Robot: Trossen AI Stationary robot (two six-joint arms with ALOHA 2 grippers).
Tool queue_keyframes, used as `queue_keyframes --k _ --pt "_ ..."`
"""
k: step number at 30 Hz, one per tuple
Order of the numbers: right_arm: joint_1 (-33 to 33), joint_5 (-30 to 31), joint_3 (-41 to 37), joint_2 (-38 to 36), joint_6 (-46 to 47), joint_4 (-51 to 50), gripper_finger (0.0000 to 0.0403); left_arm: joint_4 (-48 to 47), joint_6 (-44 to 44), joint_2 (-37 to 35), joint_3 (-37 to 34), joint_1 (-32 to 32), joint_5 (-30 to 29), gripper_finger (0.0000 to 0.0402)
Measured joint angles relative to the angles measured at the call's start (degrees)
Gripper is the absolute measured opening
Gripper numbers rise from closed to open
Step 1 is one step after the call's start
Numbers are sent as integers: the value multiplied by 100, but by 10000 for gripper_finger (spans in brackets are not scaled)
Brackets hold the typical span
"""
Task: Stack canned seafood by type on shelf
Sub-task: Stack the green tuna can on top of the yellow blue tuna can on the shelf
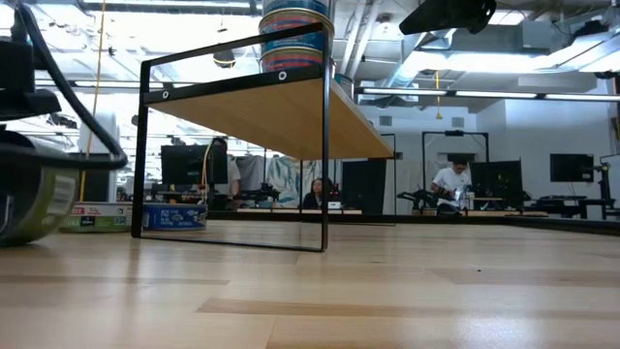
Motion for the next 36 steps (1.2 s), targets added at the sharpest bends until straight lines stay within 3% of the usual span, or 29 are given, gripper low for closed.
queue_keyframes --k 10,19,23,27,33,36 --pt "-1 1 0 0 2 -7 317 -196 -191 10 62 31 146 1" --pt "-7 1 0 0 4 -5 317 -299 -95 6 651 38 424 11" --pt "-7 1 0 0 38 -9 317 -490 -526 6 1018 140 744 50" --pt "-7 1 1 0 40 -17 317 -551 -279 6 1340 150 916 104" --pt "-7 -1 0 0 44 -17 317 -1146 -107 4 1866 387 188 191" --pt "-7 -1 2 0 44 -17 317 -1381 63 0 2056 580 106 222"
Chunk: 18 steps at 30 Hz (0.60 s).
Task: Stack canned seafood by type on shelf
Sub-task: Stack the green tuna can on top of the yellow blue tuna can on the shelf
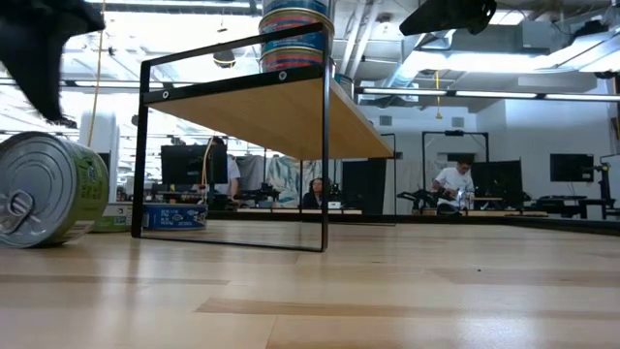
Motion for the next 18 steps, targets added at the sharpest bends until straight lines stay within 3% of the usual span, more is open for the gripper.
queue_keyframes --k 4,18 --pt "0 2 0 0 6 -60 317 -187 433 -3 33 209 17 239" --pt "12 0 0 0 59 -113 317 -305 1744 -3 14 1006 459 241"
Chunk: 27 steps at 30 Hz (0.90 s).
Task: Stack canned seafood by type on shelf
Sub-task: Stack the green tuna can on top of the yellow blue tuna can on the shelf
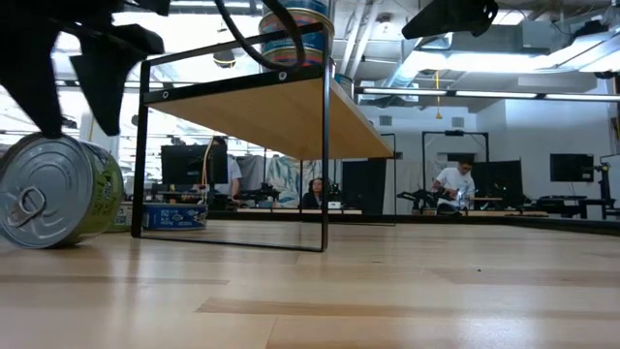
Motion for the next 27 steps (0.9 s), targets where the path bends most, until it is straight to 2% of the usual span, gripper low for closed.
queue_keyframes --k 9,13,23,27 --pt "3 -2 0 0 -2 -14 317 125 252 -13 -158 175 129 241" --pt "3 -3 0 0 -2 -12 317 156 253 -24 -371 168 9 241" --pt "2 -7 0 0 -4 6 317 238 83 -48 -389 89 193 230" --pt "0 -7 0 0 -7 2 317 301 -254 -143 -442 -100 602 229"
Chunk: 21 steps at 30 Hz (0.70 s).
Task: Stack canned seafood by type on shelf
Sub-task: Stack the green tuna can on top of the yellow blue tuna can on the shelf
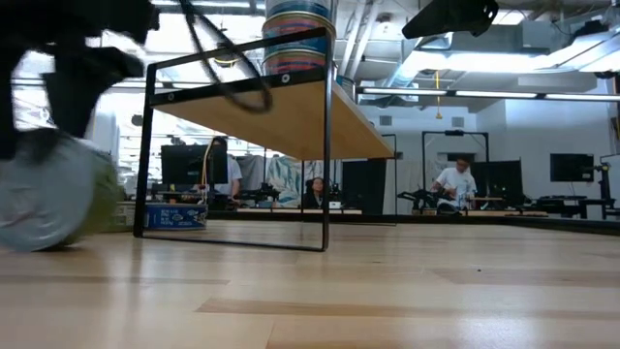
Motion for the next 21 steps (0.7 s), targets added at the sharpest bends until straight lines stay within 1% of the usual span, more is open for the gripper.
queue_keyframes --k 2,4,9,13,15,18,21 --pt "-1 0 0 0 -3 -2 317 44 -325 -217 15 -125 -13 229" --pt "-1 -1 0 0 -4 -2 317 1 -664 -409 35 -315 -186 229" --pt "-1 0 0 0 40 2 317 -12 -1156 -632 28 -795 -1032 228" --pt "-1 0 0 0 54 7 317 14 -1534 -616 28 -1010 -1045 228" --pt "-1 0 0 0 52 7 317 82 -1858 -631 28 -1080 -1086 228" --pt "-1 -2 0 0 52 4 317 159 -2433 -601 28 -1170 -1347 229" --pt "-1 -2 0 0 55 7 317 223 -2618 -502 -75 -1174 -1632 239"
